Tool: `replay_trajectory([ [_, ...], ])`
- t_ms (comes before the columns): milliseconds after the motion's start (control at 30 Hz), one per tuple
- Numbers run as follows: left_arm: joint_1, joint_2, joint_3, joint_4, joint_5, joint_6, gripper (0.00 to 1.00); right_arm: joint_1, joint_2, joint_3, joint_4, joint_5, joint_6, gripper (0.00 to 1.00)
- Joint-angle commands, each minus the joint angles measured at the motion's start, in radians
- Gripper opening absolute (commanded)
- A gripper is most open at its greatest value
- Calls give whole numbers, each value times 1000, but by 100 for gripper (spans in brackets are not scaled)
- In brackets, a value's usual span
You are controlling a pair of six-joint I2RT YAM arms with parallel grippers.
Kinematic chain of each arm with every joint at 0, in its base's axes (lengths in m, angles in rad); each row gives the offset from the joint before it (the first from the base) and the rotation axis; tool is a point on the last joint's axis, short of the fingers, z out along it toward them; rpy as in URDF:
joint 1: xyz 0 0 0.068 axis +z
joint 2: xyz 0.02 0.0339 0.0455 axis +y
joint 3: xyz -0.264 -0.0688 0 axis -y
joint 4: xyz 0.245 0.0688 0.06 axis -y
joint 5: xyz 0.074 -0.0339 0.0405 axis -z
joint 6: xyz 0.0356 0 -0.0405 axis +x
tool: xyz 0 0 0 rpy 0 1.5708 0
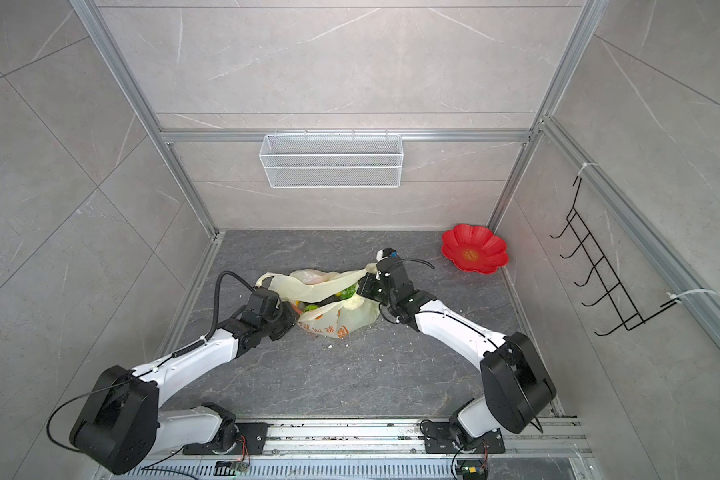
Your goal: Take the fake fruits out of the plastic bag
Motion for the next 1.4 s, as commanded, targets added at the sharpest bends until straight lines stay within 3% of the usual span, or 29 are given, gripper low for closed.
replay_trajectory([
  [0, 48, -109, -78, 42, -19, 71, 0, -57, 81, 91, 29, -110, 65, 6],
  [267, 53, -223, -249, 54, -6, 127, 0, -92, 202, 227, 53, -153, 91, 3],
  [433, 6, -188, -208, 54, 41, 200, 2, -93, 268, 298, 75, -212, 99, 0],
  [467, -25, -183, -177, 6, 19, 222, 9, -92, 268, 304, 72, -218, 96, 0],
  [567, -113, -212, -95, -166, -85, 272, 44, -93, 239, 318, 8, -187, 42, 0],
  [600, -131, -234, -78, -227, -131, 274, 50, -92, 230, 322, -19, -179, 21, 0],
  [700, -176, -329, -41, -395, -239, 282, 62, -92, 212, 337, -81, -164, -40, 0],
  [867, -263, -413, 80, -583, -373, 338, 68, -93, 205, 359, -147, -142, -120, 0],
  [967, -297, -362, 174, -621, -431, 413, 71, -93, 205, 371, -165, -137, -143, 0],
  [1033, -296, -293, 224, -613, -471, 476, 78, -94, 205, 375, -168, -146, -147, 1],
  [1167, -286, -49, 361, -620, -602, 562, 87, -93, 200, 372, -168, -161, -153, 1],
  [1233, -267, 56, 433, -646, -685, 550, 89, -93, 194, 366, -169, -165, -158, 1],
  [1367, -161, 230, 498, -562, -670, 609, 89, -93, 179, 360, -189, -157, -185, 1],
])
